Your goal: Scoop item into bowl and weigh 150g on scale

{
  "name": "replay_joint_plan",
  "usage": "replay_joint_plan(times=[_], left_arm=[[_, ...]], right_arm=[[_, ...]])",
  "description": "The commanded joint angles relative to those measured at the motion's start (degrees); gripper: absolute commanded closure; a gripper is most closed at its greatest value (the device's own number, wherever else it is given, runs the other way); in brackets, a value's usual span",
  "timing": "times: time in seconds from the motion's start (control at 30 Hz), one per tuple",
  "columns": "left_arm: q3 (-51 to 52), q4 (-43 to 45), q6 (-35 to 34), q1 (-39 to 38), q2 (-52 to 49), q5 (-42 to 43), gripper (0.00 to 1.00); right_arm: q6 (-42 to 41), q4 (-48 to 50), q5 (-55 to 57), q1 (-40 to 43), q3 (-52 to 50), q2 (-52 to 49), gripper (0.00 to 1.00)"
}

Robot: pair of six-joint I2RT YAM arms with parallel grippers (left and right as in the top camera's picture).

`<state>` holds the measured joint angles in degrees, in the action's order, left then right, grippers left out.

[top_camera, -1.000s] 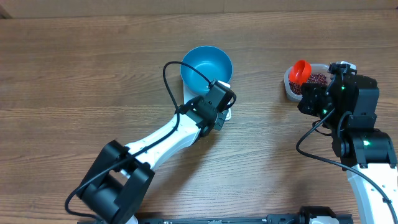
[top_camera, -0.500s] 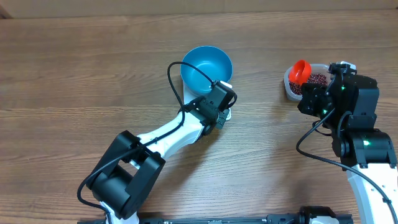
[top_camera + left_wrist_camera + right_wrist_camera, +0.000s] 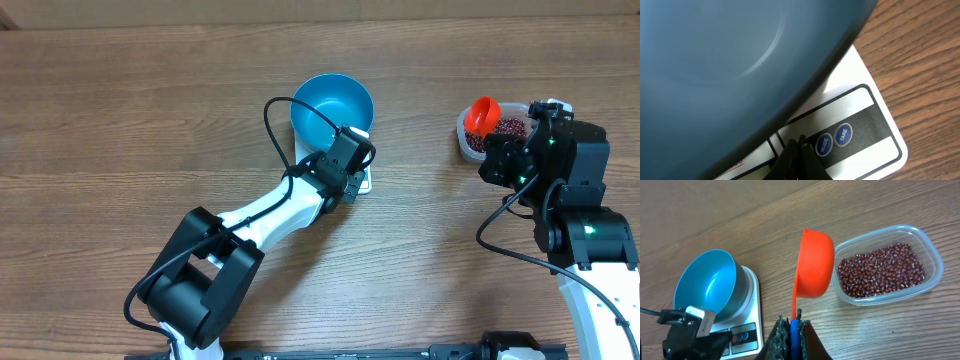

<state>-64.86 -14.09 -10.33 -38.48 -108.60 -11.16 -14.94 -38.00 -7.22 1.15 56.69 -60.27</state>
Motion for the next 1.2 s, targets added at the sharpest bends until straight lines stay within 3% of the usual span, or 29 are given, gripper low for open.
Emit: replay_joint_plan(times=[0.0,0.93,1.17], left_arm=[[0.26,0.00,1.60,0.11,-0.92,0.72,0.96],[0.11,-0.39,1.55,0.09,-3.63,2.73,0.96],[-5.88,-6.19,1.60,-0.83,5.18,2.86,0.96]], right_arm=[[0.26,0.28,0.37,0.15,1.51,0.37,0.96],[0.26,0.11,0.35,0.15,1.51,0.37,0.96],[0.26,0.09,0.37,0.15,1.51,0.37,0.96]])
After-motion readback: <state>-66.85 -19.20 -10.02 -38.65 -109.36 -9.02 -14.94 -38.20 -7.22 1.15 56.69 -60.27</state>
